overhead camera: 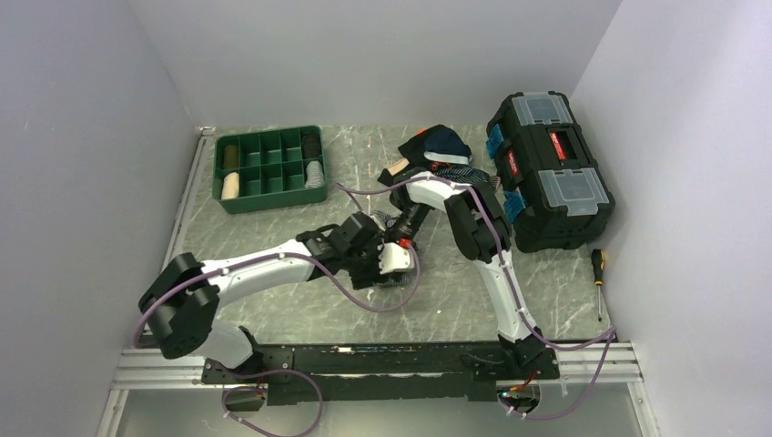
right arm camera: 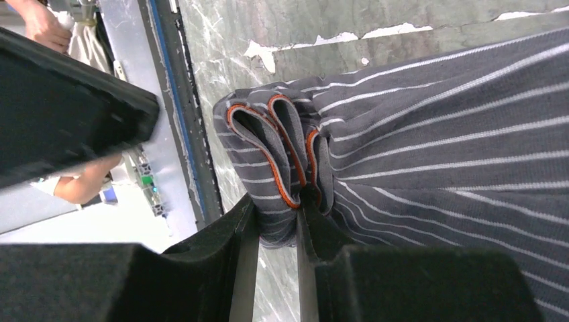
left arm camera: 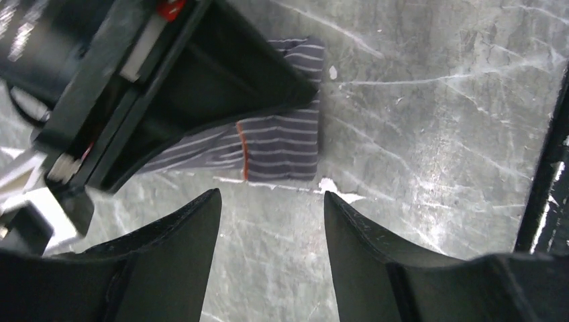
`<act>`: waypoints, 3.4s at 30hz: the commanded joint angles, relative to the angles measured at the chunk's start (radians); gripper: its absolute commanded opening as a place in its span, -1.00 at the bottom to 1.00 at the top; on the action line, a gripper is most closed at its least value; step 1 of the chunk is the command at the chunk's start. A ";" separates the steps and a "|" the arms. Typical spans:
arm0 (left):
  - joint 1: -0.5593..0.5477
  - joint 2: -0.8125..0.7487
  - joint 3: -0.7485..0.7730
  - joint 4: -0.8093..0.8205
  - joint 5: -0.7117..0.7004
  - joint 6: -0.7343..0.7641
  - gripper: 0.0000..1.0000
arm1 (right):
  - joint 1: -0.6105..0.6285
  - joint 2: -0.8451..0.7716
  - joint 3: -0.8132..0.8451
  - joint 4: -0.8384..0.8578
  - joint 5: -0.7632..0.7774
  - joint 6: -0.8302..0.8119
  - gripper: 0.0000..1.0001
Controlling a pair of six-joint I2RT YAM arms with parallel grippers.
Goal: Roll the underwear
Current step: Roll the underwear to the center of the board.
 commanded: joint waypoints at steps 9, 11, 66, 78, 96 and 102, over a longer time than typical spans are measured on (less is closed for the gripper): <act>-0.103 0.102 0.022 0.129 -0.099 0.050 0.26 | 0.012 0.064 0.019 0.026 0.049 -0.062 -0.96; -0.106 0.120 0.019 0.139 -0.100 0.046 0.25 | 0.013 0.064 0.021 0.026 0.047 -0.062 -0.96; 0.009 0.298 -0.064 0.193 0.252 -0.031 -1.00 | -0.084 -0.314 -0.134 0.131 0.124 0.039 0.19; 0.209 0.454 0.143 -0.034 0.572 -0.080 -1.00 | -0.228 -0.524 -0.323 0.294 0.139 0.141 0.17; 0.372 1.035 0.733 -0.769 1.045 0.018 -1.00 | -0.042 -0.908 -0.699 0.781 0.363 0.254 0.27; 0.374 1.093 0.801 -0.835 1.060 -0.006 -1.00 | 0.121 -0.918 -0.766 0.930 0.576 0.222 0.35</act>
